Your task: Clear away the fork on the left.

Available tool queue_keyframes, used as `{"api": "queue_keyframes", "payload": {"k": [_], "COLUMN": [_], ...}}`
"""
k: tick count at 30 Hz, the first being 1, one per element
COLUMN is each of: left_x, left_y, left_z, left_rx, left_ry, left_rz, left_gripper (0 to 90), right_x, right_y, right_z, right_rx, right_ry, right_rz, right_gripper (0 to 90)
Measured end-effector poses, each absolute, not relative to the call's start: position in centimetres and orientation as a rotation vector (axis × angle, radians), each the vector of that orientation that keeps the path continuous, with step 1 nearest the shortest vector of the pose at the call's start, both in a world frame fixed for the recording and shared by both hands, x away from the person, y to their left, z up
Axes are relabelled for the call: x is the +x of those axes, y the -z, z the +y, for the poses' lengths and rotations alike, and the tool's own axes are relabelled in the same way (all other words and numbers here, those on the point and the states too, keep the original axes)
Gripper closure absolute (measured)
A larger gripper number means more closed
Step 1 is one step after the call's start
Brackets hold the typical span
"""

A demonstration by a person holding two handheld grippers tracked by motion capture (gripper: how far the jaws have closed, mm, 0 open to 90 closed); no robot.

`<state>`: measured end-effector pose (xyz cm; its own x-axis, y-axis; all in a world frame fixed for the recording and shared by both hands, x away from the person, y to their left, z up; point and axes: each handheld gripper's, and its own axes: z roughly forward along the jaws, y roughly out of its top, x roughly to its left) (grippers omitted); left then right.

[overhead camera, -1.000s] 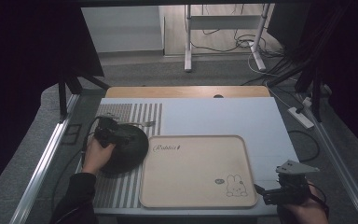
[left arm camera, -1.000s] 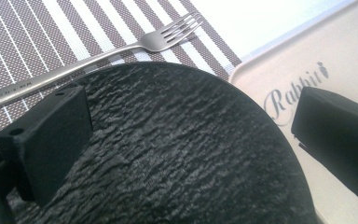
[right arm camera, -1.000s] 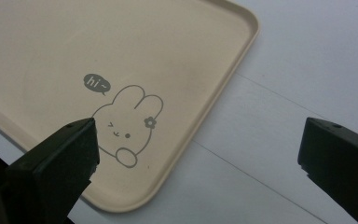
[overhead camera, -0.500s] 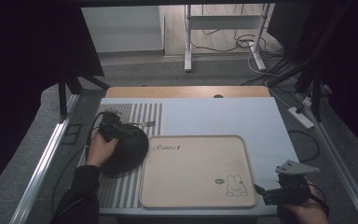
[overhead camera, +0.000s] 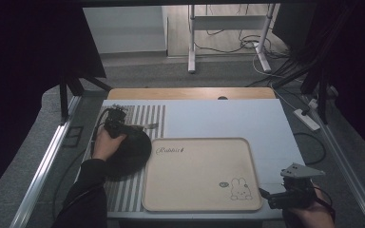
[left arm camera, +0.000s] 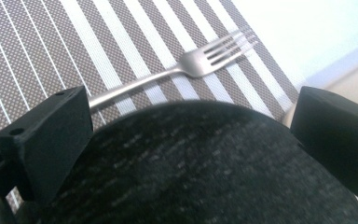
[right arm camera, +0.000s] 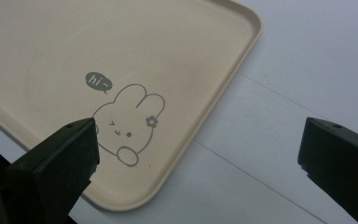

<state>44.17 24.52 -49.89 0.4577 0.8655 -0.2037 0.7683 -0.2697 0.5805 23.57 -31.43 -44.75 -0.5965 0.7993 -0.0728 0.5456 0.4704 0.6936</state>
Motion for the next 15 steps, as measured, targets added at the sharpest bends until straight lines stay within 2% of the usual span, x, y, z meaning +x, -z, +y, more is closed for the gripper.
{"api": "queue_keyframes", "payload": {"k": [10, 14, 15], "left_x": [46.4, 46.9, 47.0], "left_y": [50.3, 50.4, 50.4], "left_z": [23.2, 22.9, 22.7], "left_rx": [2.136, 2.152, 2.166], "left_ry": [-0.213, -0.215, -0.21], "left_rz": [1.346, 1.337, 1.323], "left_gripper": [0.8, 7.1, 15.6], "right_x": [23.6, 23.6, 23.5], "right_y": [44.8, 44.8, 44.8], "right_z": [-31.4, -31.4, -31.4], "right_rx": [1.123, 1.121, 1.12], "right_ry": [-0.892, -0.891, -0.892], "right_rz": [2.338, 2.339, 2.34], "right_gripper": [0.0, 0.0, 0.0]}}
